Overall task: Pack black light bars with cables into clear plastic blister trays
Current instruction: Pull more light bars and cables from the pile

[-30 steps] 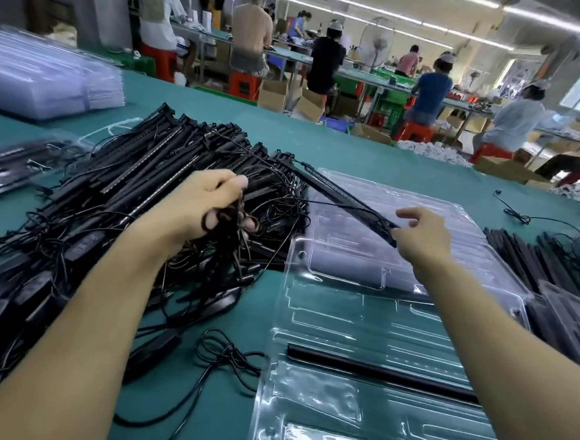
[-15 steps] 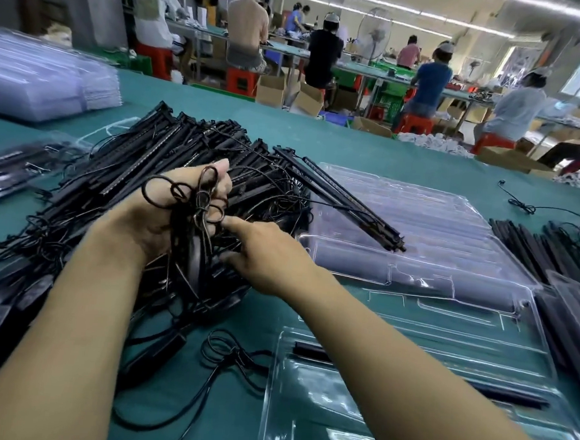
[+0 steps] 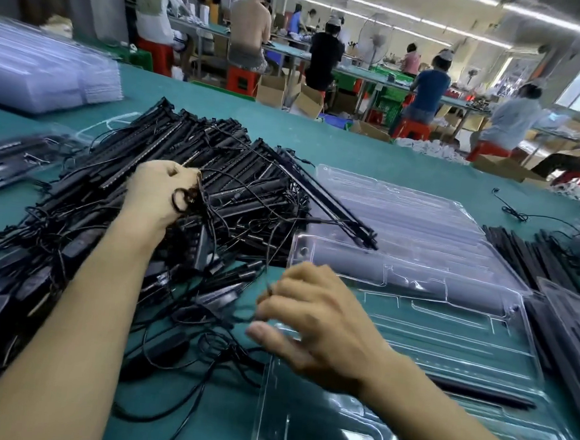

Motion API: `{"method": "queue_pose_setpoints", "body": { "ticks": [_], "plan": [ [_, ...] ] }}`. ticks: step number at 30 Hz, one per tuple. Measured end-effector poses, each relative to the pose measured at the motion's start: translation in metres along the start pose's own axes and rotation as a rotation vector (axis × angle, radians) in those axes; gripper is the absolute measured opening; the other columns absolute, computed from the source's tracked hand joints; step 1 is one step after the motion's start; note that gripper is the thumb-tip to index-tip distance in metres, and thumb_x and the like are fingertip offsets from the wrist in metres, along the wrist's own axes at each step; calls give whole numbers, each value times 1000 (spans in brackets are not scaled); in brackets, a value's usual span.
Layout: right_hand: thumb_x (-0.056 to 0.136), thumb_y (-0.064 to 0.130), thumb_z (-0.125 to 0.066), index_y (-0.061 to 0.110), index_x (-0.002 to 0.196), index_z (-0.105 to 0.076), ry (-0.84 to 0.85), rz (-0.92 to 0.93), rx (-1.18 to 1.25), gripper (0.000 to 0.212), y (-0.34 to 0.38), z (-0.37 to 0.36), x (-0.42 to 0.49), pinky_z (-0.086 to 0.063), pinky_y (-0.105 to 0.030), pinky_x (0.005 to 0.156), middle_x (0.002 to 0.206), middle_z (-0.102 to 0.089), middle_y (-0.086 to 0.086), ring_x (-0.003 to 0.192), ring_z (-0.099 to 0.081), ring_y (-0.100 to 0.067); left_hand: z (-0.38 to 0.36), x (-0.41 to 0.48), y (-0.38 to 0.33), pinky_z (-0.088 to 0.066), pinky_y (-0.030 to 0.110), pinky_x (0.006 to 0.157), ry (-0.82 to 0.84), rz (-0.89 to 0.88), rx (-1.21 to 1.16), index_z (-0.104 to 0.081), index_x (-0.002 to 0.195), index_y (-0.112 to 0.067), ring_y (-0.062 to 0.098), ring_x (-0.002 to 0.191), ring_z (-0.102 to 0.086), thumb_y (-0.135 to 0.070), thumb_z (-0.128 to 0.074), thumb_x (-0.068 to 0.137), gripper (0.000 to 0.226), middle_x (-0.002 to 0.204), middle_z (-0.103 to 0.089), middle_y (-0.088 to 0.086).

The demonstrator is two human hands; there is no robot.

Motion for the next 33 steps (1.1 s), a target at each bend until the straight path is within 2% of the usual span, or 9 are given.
{"method": "queue_pose_setpoints", "body": {
  "ticks": [4, 7, 9, 13, 17, 19, 21, 29, 33],
  "plan": [
    [98, 45, -44, 29, 115, -65, 161, -1, 48, 31, 0, -11, -5, -45, -35, 74, 87, -68, 6, 83, -56, -17, 3, -25, -17, -46, 50, 95, -84, -10, 605, -67, 80, -33, 38, 114, -50, -35, -64, 91, 12, 121, -50, 15],
    [97, 32, -49, 29, 123, -61, -125, -246, 131, 29, -42, 10, 3, -44, -27, 67, 76, -62, 13, 72, -56, -8, -3, -28, -25, -37, 51, 97, -35, -42, 861, -70, 97, -37, 35, 124, -40, -20, -71, 87, 20, 128, -45, 8],
    [96, 17, -52, 20, 125, -62, -289, -493, 66, 31, -97, 26, 7, -44, -28, 74, 91, -67, 5, 88, -62, -14, -11, -30, -27, -37, 48, 95, 82, -93, 955, -68, 97, -42, 28, 121, -47, -8, -71, 83, 37, 127, -50, -1],
    [97, 30, -53, 17, 148, -35, -27, -914, -7, 55, -185, 29, 11, -35, -41, 101, 142, -50, -15, 129, -44, -34, -29, -33, -24, -27, 50, 107, 263, -214, 1054, -61, 115, -51, 21, 128, -43, 0, -63, 81, 61, 137, -46, -10],
    [94, 37, -61, 9, 139, -45, 177, -977, 135, 55, -201, 4, 20, -43, -35, 90, 128, -59, -15, 111, -58, -32, -39, -35, -26, -7, 54, 117, 223, -482, 1079, -57, 128, -48, 16, 143, -16, -6, -68, 81, 64, 156, -26, -12],
    [94, 33, -60, 10, 104, -62, 158, -953, 86, 26, -201, -2, 24, -42, -34, 73, 94, -63, -13, 91, -61, -31, -53, -41, -28, -9, 47, 119, 246, -671, 1028, -60, 125, -46, 10, 144, -22, -21, -67, 89, 45, 154, -33, -18],
    [95, 31, -57, 15, 82, -57, 137, -943, 13, 21, -200, -4, 26, -41, -35, 68, 78, -57, -10, 82, -58, -30, -66, -44, -19, -15, 42, 117, 337, -659, 1006, -59, 126, -46, 7, 137, -35, -45, -61, 93, 33, 143, -48, -22],
    [98, 23, -54, 16, 85, -53, -218, -806, 122, 15, -182, 11, 37, -35, -32, 54, 72, -55, -3, 67, -51, -27, -64, -44, -1, -28, 41, 92, 148, -557, 1004, -67, 102, -42, 14, 99, -55, -55, -40, 99, 30, 95, -69, -15],
    [95, 18, -55, 19, 99, -63, -380, -757, 285, 9, -168, 24, 36, -45, -35, 66, 78, -64, -3, 70, -56, -26, -54, -44, -17, -30, 42, 90, 48, -583, 813, -64, 99, -29, 22, 90, -62, -41, -44, 102, 23, 90, -71, -7]
  ]
}}
Point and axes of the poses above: each hand's wrist, its own x-axis towards the middle knuckle, its own z-axis out of the back of the hand, y = z × x, the point moved 5 cm from there along x, towards the middle knuckle
